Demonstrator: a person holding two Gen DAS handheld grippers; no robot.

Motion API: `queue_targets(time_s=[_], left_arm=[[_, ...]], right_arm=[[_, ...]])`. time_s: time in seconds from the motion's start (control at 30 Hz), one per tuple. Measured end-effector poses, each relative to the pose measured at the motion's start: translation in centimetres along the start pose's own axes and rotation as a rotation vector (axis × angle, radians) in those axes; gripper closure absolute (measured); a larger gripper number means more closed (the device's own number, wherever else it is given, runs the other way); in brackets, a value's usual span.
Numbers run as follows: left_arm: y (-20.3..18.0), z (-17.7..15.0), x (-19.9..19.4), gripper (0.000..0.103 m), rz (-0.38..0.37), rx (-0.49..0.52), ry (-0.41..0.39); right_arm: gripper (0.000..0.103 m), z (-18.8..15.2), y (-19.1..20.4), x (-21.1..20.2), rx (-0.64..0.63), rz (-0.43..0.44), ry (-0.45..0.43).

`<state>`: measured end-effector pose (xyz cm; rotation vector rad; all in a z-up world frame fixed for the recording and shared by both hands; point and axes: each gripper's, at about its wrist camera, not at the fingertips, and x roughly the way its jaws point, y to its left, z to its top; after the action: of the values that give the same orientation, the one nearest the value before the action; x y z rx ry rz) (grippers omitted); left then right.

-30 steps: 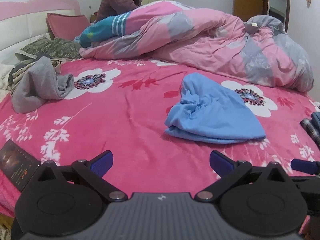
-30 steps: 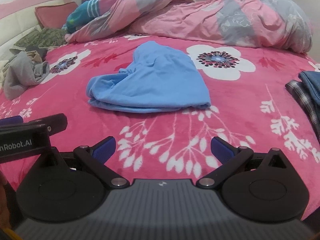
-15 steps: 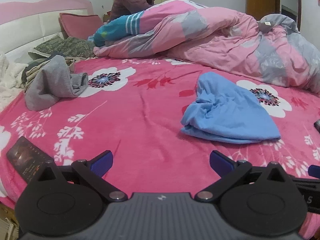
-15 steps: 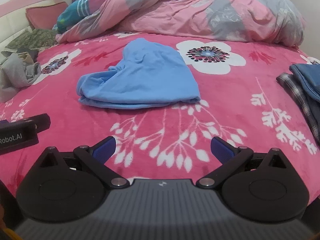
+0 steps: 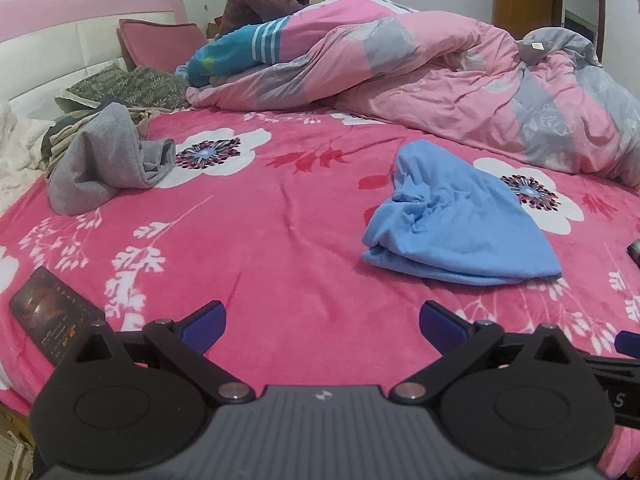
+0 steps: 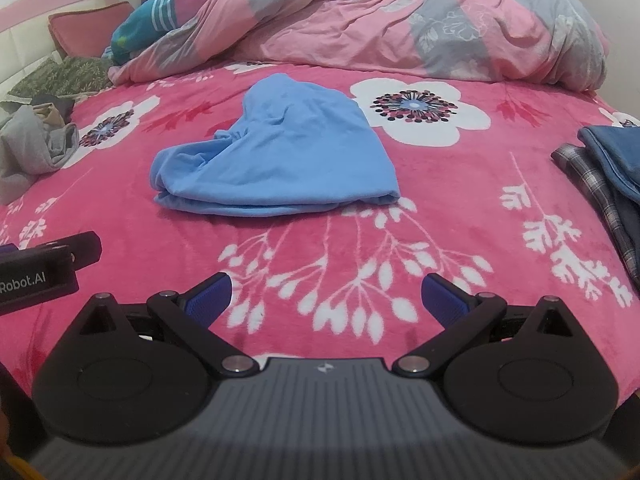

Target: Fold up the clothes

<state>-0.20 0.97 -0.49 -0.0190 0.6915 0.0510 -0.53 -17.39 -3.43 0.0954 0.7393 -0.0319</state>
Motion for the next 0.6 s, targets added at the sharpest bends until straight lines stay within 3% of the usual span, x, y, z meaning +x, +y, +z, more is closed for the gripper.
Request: queue_targets(time_s=[0.6], left_arm=[[0.32, 0.00, 0.21, 0.000, -0.002, -0.014, 0.008]], right_arm=[[0.001, 0.01, 0.59, 0.14, -0.011, -0.002, 0.003]])
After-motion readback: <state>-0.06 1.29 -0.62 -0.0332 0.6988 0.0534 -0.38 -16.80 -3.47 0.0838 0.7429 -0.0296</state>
